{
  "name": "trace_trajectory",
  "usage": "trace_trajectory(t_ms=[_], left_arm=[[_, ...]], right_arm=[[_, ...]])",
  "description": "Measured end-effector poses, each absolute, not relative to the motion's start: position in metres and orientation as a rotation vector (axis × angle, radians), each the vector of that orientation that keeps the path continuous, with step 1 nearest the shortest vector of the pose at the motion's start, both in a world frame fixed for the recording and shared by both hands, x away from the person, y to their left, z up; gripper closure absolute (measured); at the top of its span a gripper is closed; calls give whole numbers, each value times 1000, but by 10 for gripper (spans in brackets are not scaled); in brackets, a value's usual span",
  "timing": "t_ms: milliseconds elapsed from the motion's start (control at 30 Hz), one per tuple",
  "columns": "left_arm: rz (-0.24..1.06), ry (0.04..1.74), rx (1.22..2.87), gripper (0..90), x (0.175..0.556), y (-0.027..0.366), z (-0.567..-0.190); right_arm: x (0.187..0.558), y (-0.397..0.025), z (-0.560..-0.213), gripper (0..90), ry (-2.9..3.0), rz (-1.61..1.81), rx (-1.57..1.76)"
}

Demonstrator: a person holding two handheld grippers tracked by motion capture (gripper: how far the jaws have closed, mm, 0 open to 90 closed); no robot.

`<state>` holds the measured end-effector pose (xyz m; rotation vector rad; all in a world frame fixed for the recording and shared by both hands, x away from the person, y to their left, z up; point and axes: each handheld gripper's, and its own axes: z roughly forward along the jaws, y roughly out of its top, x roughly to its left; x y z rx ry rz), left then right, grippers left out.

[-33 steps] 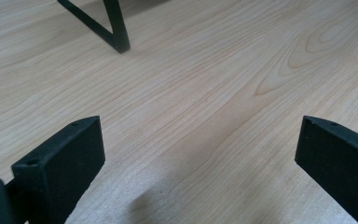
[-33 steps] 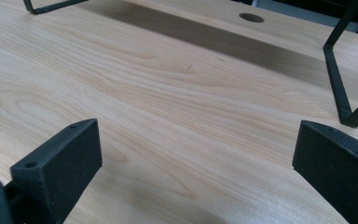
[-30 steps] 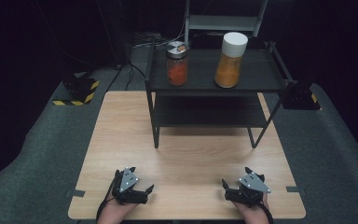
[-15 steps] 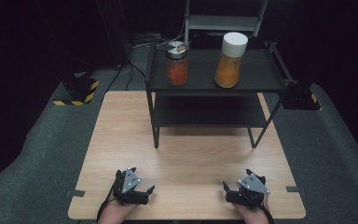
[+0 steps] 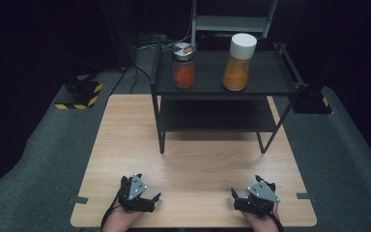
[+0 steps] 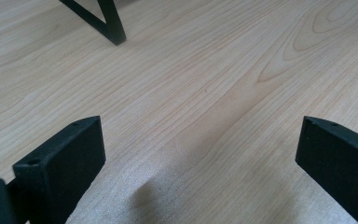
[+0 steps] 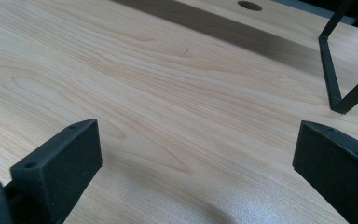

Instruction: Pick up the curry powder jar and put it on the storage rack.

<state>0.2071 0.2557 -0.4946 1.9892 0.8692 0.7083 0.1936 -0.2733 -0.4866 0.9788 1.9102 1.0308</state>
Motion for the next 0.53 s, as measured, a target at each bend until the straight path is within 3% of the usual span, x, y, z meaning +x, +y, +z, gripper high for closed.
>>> trace_trajectory(t_ms=[533], left_arm=[[691,908,1960,12,209,258,-495]], right_arm=[[193,-271,-486,4,1911,1014,978]])
